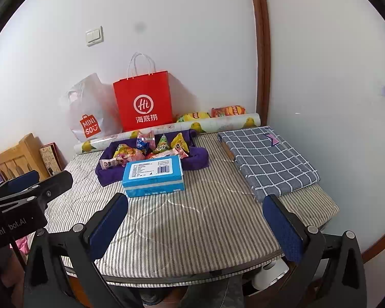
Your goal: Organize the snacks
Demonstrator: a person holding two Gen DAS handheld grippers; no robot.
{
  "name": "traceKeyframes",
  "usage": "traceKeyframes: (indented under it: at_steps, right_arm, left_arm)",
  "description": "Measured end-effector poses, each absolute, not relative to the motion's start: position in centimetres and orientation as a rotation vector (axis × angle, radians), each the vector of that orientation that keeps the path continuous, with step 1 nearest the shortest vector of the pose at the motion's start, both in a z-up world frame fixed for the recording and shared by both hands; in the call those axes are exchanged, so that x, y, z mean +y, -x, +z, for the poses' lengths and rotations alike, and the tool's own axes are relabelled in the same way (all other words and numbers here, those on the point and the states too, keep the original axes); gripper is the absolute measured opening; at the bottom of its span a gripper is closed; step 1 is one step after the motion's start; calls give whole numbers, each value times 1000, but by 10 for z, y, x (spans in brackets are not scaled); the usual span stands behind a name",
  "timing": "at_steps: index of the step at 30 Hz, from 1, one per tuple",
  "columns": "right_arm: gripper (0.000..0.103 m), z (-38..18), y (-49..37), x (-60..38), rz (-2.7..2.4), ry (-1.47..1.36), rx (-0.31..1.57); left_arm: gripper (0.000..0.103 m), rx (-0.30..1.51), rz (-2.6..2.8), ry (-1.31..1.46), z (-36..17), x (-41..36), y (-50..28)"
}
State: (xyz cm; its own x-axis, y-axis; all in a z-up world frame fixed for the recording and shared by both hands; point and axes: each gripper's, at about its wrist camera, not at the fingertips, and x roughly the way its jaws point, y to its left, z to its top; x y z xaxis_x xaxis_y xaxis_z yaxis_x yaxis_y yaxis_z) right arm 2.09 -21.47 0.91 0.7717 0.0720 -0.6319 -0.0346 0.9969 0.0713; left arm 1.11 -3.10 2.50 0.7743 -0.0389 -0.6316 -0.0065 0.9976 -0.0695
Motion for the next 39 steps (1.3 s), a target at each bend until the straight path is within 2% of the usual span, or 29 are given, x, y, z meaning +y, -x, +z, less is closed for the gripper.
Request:
traceKeyframes:
  at_steps: [39]
  right_arm:
    - [103, 3, -26, -206, 61, -54, 702]
  left_arm:
    - [88, 705, -7, 68, 18, -26, -15]
